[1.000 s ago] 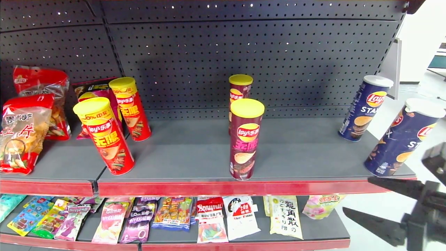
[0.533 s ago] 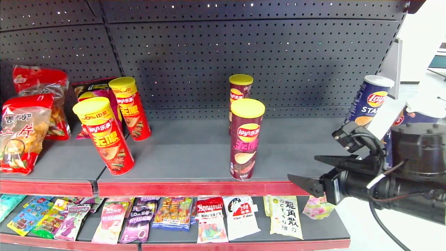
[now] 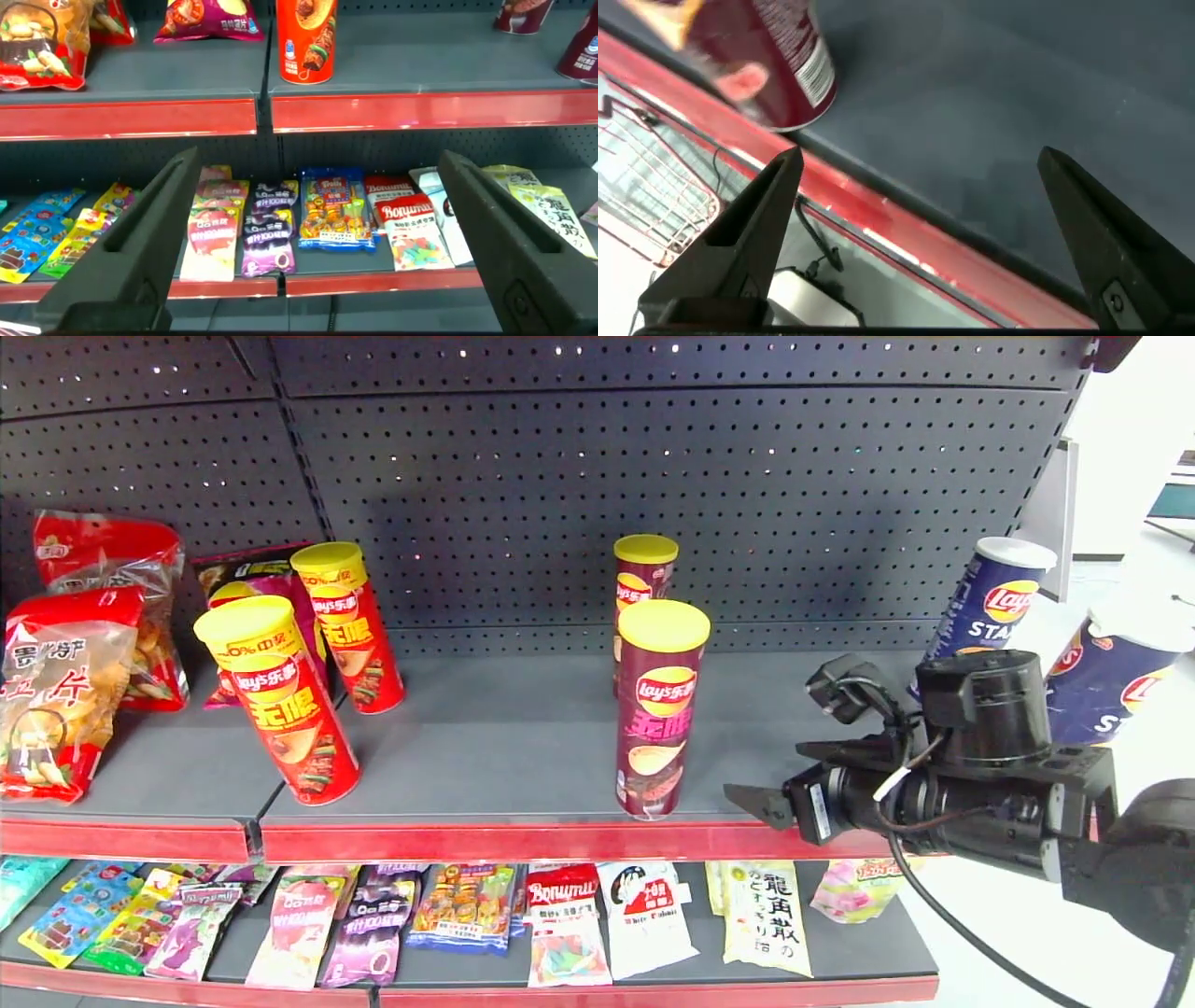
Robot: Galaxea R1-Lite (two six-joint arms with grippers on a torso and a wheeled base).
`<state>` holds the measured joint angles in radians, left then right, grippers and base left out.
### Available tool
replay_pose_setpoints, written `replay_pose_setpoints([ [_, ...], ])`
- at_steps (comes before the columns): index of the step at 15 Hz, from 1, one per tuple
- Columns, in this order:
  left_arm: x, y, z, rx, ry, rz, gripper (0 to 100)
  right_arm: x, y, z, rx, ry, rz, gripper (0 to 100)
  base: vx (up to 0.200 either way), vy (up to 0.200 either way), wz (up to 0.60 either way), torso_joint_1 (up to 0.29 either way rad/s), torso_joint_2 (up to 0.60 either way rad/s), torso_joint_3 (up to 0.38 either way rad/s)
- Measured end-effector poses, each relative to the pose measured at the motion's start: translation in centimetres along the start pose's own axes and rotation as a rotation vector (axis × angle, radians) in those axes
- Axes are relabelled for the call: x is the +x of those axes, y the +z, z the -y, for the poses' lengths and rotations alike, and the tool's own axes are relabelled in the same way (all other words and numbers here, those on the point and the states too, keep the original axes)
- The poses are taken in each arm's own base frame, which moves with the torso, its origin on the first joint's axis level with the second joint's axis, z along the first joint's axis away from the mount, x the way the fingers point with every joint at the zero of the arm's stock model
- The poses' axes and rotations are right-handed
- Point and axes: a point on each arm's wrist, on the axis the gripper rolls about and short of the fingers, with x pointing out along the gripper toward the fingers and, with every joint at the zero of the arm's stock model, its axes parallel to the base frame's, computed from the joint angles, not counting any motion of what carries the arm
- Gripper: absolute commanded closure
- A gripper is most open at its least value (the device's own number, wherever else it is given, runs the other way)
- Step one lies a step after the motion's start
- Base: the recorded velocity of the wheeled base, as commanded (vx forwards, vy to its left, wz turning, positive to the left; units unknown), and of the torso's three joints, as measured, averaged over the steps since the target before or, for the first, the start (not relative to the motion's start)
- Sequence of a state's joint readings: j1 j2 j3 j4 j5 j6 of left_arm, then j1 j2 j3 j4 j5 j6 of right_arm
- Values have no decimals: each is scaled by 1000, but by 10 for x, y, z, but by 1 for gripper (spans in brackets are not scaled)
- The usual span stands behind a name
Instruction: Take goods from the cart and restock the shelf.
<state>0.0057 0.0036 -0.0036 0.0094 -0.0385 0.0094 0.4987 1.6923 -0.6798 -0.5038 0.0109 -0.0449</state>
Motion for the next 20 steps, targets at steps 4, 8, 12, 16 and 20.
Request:
replay_pose_setpoints([
  [4,0,0,0,0,0,0,0,16,-3,4,3,-11,-31,0,0,0,0,0,0,0],
  [8,0,0,0,0,0,1,0,29,-2,4,-2,-22,-42,0,0,0,0,0,0,0],
  [12,0,0,0,0,0,0,0,40,-2,3,-18,-19,-52,0,0,0,0,0,0,0],
  [16,0,0,0,0,0,0,0,51,0,2,-28,-20,-54,0,0,0,0,0,0,0],
  [20,0,0,0,0,0,0,0,56,-2,0,-42,-13,-68,0,0,0,0,0,0,0],
])
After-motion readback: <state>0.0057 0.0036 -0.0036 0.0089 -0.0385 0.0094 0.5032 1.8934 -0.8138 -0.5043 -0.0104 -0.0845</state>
